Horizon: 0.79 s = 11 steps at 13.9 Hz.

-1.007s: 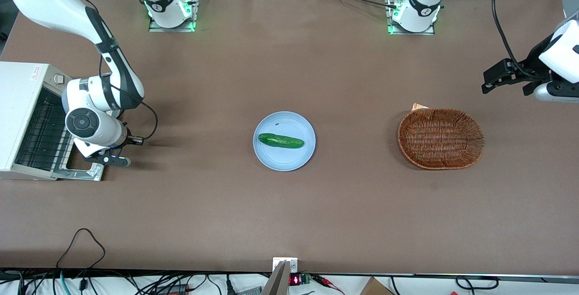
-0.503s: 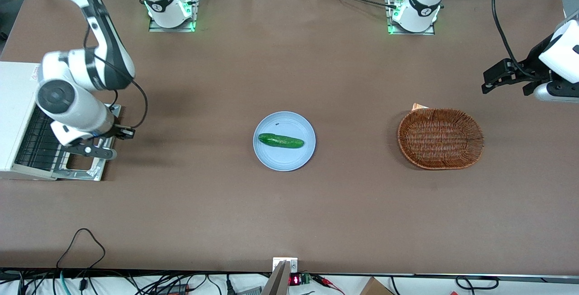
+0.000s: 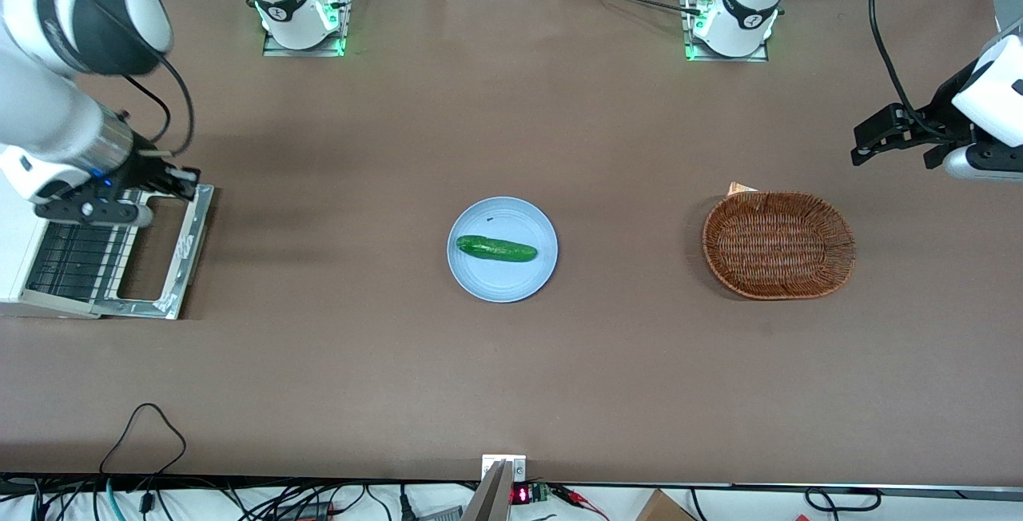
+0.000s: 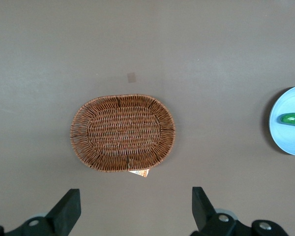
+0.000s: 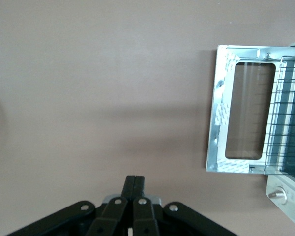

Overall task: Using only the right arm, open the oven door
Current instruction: 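Lift the right gripper away from the open oven door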

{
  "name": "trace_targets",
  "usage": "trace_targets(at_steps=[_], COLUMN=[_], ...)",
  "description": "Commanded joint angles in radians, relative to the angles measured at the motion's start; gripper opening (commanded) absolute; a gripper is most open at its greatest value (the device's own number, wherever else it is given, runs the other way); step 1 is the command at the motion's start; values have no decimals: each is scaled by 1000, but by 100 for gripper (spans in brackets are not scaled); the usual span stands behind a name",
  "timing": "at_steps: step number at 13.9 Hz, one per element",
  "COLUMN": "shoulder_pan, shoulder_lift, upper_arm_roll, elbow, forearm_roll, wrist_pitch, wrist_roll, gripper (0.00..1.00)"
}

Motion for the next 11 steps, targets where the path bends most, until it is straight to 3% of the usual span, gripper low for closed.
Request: trace_targets(at_steps=[1,6,7,11], shoulder_pan=[-7,-7,-7,-4], shoulder_lift=[5,5,7,7], upper_arm_roll=[-7,-12,-12,-12], elbow=[86,118,118,120], forearm_roll=[46,46,45,27], wrist_pitch=[-113,-148,-134,-96], wrist_roll=[-66,-37,-35,-46], gripper=[4,22,99,100])
